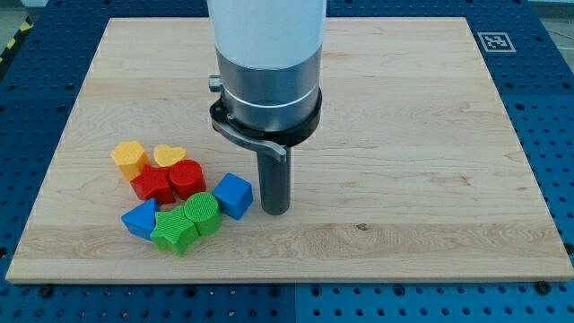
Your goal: Slightly move the blue cube to the right side of the red circle
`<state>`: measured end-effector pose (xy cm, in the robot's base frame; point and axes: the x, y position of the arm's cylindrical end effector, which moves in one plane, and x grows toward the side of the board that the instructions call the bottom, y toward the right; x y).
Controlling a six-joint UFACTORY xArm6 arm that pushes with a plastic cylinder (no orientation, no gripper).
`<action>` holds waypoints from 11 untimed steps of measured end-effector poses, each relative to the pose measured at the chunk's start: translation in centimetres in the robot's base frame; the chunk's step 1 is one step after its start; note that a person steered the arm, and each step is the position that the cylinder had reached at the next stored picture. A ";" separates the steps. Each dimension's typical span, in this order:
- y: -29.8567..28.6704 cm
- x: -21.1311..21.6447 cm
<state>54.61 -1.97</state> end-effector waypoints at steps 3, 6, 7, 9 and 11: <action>-0.5 -1.7; -1.4 -2.2; -1.0 -2.9; -2.5 -3.4; -1.2 -3.2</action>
